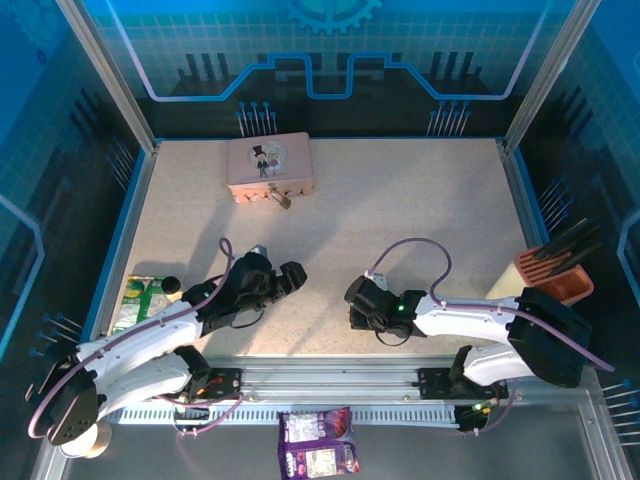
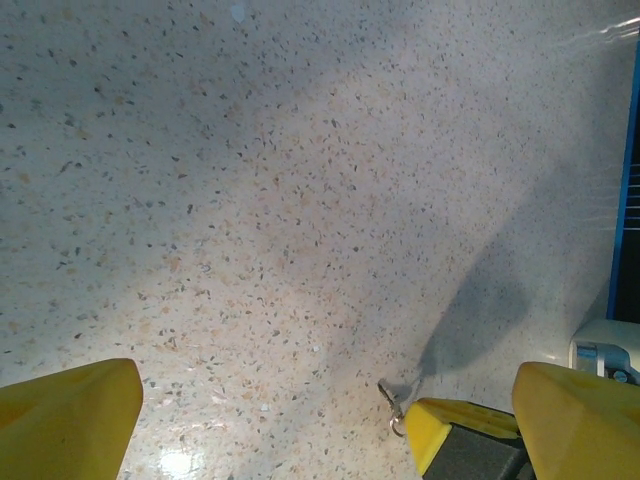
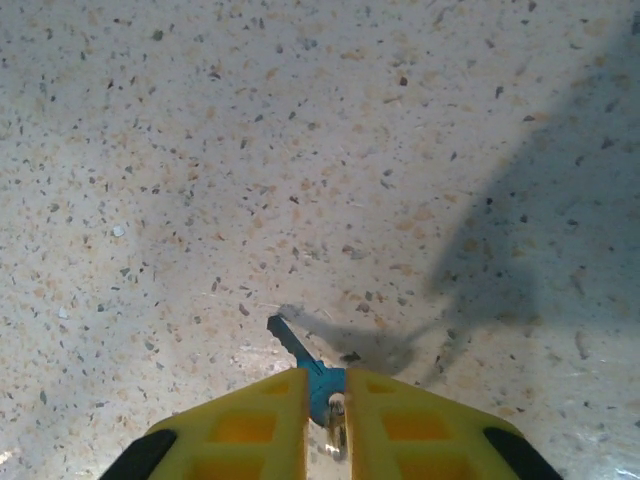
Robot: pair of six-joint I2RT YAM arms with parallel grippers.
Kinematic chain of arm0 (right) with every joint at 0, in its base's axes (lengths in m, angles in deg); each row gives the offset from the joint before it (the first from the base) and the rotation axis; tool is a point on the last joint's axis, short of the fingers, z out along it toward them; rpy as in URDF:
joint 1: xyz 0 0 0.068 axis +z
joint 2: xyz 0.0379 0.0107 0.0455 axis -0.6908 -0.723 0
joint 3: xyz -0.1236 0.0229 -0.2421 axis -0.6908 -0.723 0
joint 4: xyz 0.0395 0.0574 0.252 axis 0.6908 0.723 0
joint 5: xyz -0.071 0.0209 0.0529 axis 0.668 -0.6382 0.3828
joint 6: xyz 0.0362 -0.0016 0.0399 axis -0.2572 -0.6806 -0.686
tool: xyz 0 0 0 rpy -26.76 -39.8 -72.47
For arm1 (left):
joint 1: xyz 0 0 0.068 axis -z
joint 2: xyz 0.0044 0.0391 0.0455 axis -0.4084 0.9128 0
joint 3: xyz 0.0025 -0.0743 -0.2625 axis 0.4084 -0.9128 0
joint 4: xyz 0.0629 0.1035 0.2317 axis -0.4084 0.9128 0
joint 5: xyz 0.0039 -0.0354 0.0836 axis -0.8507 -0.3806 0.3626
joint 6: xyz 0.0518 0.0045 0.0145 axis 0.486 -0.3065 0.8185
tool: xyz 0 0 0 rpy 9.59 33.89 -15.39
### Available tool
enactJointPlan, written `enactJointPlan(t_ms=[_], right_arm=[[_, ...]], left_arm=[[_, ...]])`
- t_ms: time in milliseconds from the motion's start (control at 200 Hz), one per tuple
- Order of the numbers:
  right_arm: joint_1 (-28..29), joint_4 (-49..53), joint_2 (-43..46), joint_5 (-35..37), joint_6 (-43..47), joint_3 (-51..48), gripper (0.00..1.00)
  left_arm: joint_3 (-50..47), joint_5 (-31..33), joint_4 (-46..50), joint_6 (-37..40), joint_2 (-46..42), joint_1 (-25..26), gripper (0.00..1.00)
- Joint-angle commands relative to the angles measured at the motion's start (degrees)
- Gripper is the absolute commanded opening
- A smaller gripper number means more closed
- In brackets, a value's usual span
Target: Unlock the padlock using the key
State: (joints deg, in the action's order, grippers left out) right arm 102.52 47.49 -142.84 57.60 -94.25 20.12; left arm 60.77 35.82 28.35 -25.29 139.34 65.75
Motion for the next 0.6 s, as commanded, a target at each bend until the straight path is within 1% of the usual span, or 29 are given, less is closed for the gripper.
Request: enactJointPlan(t_ms=[0,55,140,305,435,595], right_arm=[[0.24,1.87,-0.14,1.18,-0.22,0.12,0.25],[0.24,2.29,-0.21,1.37,-0.37,0.17,0.3],[0.22,3.03,0.15,2.0,-0.57,-0.01,0.33],[-0.01,3.92,0.15,2.47,-0.84,-0.24,0.36],[-0.03,4.26,-2.3,1.2,-0.75,0.79,0.38],[-0.21,2.83,-5.29,-0.53,-0.24,1.73,0.39]], left_arm=[[0.41,1.97,2.15,1.77,-1.64,0.22,0.97],[0.48,2.25,2.71,1.98,-1.91,0.27,0.97],[0.48,2.42,3.11,2.25,-2.31,0.16,0.98],[0.53,2.6,3.44,2.64,-2.53,0.02,0.98],[0.54,2.6,3.44,2.63,-2.53,0.1,0.99],[0.5,2.6,3.57,2.6,-2.63,0.1,0.99]])
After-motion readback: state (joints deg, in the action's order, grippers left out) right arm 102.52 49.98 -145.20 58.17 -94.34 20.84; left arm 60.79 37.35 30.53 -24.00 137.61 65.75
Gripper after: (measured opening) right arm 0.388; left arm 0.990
